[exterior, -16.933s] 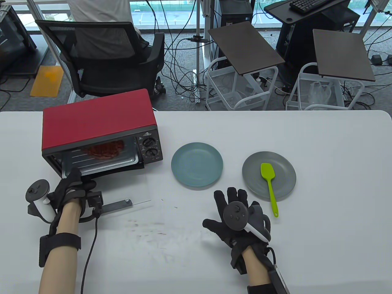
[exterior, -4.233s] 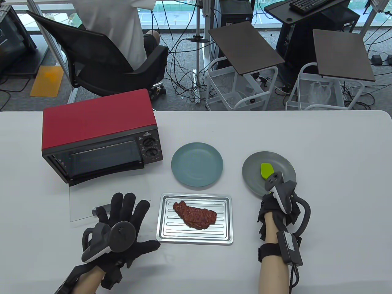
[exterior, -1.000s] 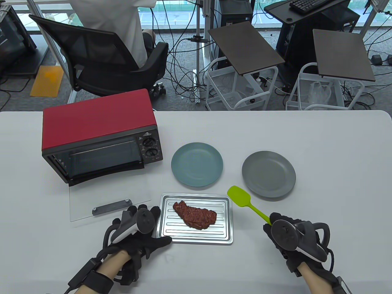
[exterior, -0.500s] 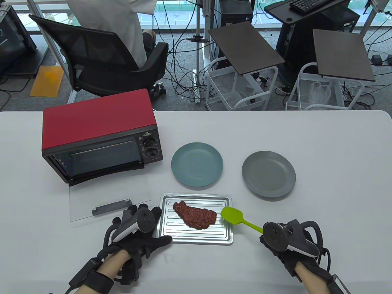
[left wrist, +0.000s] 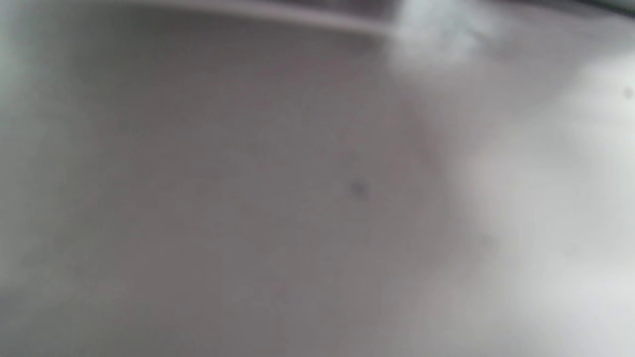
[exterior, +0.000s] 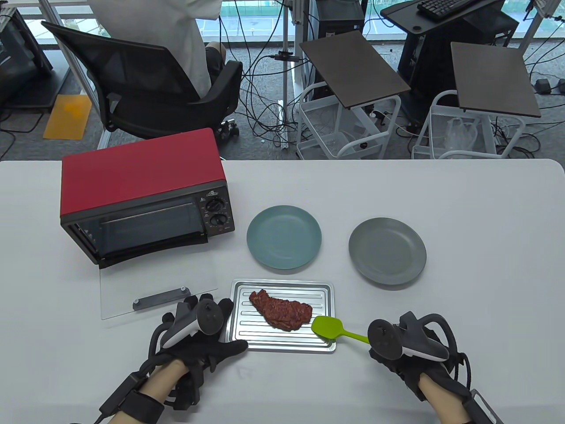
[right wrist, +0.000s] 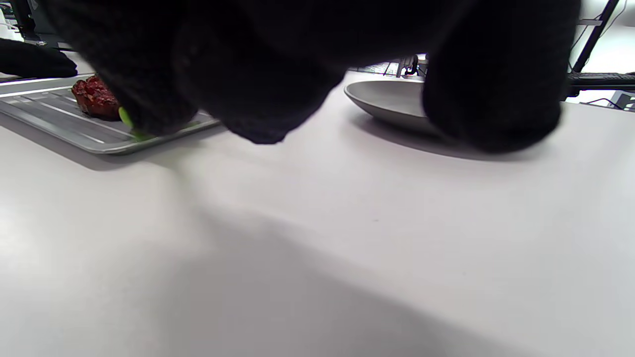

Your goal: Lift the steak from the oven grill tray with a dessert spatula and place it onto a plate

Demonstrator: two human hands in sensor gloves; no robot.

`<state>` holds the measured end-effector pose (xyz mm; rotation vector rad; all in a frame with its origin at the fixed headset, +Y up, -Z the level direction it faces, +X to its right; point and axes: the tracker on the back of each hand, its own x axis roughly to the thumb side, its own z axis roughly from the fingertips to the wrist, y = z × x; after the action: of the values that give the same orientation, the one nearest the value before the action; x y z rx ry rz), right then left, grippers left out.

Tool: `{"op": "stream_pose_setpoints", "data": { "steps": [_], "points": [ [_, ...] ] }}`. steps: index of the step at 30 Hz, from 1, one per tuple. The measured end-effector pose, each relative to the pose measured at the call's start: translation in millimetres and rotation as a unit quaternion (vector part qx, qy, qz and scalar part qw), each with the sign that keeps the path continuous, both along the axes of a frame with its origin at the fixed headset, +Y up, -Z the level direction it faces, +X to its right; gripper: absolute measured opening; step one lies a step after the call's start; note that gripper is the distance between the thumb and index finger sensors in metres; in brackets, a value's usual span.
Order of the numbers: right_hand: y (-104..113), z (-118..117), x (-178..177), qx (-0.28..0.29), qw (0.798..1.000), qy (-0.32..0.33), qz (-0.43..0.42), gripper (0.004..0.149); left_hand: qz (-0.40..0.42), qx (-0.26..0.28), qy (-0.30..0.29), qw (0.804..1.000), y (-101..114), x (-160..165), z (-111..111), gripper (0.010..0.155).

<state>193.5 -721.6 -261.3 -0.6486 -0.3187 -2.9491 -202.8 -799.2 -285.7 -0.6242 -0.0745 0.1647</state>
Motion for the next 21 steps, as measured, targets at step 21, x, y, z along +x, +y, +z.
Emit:
{"op": "stream_pose_setpoints", "data": {
  "steps": [21],
  "points": [
    [-10.9, -20.9, -34.0, -0.026, 0.999, 0.01, -0.021, 0.044, 0.004, -0.007, -0.001, 1.0, -0.8, -0.7, -0.9, 0.1]
  ]
}}
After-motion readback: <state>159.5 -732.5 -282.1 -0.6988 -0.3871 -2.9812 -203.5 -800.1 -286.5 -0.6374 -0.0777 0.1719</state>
